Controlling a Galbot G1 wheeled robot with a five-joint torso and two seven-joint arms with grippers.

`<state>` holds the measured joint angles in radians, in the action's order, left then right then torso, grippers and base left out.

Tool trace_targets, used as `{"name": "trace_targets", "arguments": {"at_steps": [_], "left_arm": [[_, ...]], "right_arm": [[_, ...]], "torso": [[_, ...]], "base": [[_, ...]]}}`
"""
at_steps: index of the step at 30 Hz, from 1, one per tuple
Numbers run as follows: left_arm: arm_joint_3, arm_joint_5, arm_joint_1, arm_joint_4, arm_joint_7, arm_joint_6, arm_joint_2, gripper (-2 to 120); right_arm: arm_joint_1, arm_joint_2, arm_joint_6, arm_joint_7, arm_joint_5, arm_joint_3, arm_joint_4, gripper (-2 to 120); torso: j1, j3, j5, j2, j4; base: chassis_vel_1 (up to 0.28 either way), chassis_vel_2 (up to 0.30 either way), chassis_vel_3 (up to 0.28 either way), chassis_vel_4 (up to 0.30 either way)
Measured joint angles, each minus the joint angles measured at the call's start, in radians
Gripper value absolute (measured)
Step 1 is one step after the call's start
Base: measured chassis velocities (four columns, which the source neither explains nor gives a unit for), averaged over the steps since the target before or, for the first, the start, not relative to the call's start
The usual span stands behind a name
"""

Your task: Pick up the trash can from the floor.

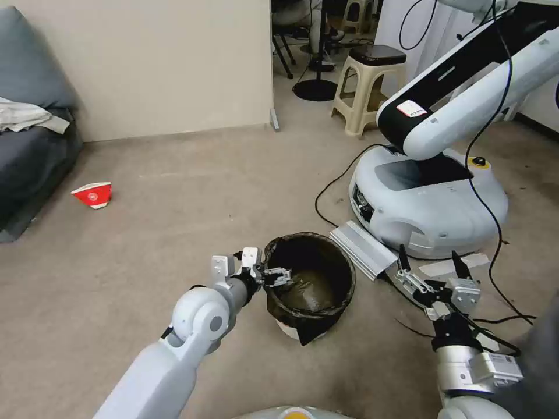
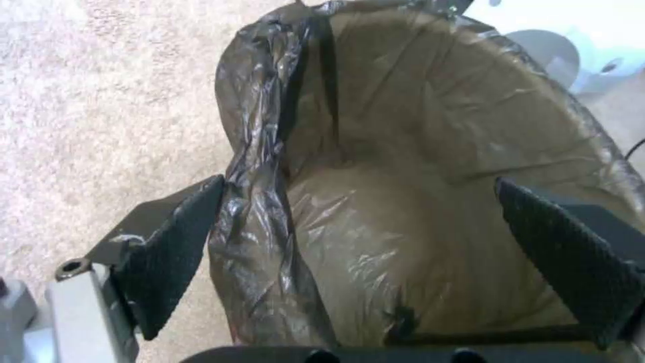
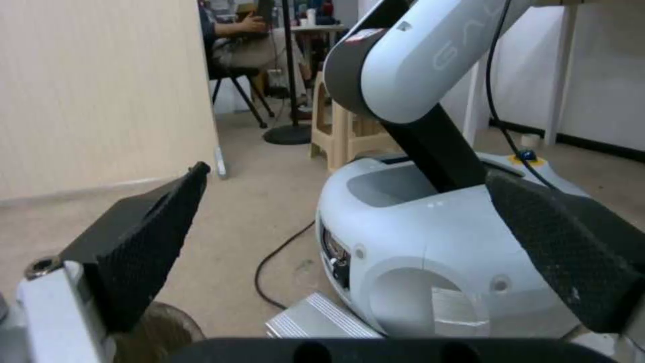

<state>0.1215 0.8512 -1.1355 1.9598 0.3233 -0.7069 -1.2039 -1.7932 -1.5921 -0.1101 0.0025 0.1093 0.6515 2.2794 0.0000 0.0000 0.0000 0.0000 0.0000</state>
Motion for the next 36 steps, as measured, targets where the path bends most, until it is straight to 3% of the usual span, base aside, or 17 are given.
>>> {"name": "trace_targets", "arguments": {"at_steps": [17, 29, 36], "left_arm": [[-0.056, -0.027, 0.066, -0.069, 0.130, -0.027, -0.027, 100], [-0.078, -0.026, 0.076, -0.102, 0.167, -0.027, -0.014, 100], [-0.092, -0.024, 0.078, -0.121, 0.184, -0.027, -0.008, 78]], "right_arm": [[0.009, 0.001, 0.000, 0.004, 0.002, 0.002, -0.017, 100], [0.012, 0.002, 0.001, 0.006, 0.003, 0.001, -0.019, 100], [0.012, 0.002, 0.001, 0.009, 0.003, 0.000, -0.019, 100]], "torso": [[0.000, 0.000, 0.0000, 0.000, 0.0000], [0.000, 0.000, 0.0000, 0.000, 0.0000], [0.000, 0.000, 0.0000, 0.000, 0.0000]], "base": [[0.000, 0.000, 0.000, 0.000], [0.000, 0.000, 0.000, 0.000], [0.000, 0.000, 0.000, 0.000]]}}
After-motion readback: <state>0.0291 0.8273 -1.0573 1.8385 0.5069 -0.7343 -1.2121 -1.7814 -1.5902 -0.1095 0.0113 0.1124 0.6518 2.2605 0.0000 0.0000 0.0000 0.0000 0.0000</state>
